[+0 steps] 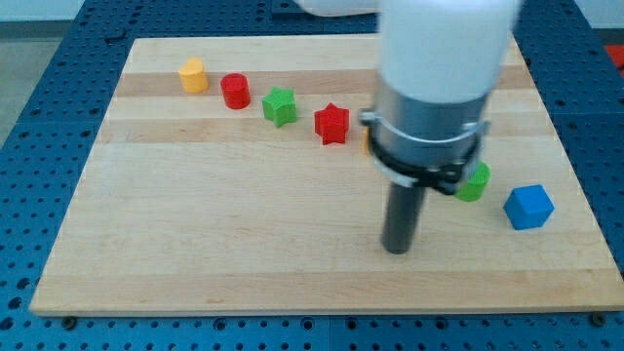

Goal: Push green circle above the yellow hexagon

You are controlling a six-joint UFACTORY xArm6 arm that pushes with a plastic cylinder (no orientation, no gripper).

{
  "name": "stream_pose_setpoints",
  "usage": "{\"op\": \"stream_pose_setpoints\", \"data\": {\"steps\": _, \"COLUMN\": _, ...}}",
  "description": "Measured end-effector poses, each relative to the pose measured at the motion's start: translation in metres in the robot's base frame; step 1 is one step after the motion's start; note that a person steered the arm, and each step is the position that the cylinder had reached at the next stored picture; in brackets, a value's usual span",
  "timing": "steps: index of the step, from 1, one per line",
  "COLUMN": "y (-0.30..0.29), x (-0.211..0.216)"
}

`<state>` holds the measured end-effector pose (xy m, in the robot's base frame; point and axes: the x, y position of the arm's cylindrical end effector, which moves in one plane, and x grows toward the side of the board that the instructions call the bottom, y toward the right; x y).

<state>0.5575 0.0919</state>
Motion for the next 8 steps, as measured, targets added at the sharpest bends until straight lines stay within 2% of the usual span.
{"op": "stream_pose_setpoints", "data": {"steps": 2, "y": 0.06, "x": -0.026}}
{"op": "stream_pose_setpoints", "data": {"steps": 6, "y": 0.068, "x": -0.072}}
{"op": "stream_pose_setpoints", "data": {"steps": 8, "y": 0.068, "x": -0.117}}
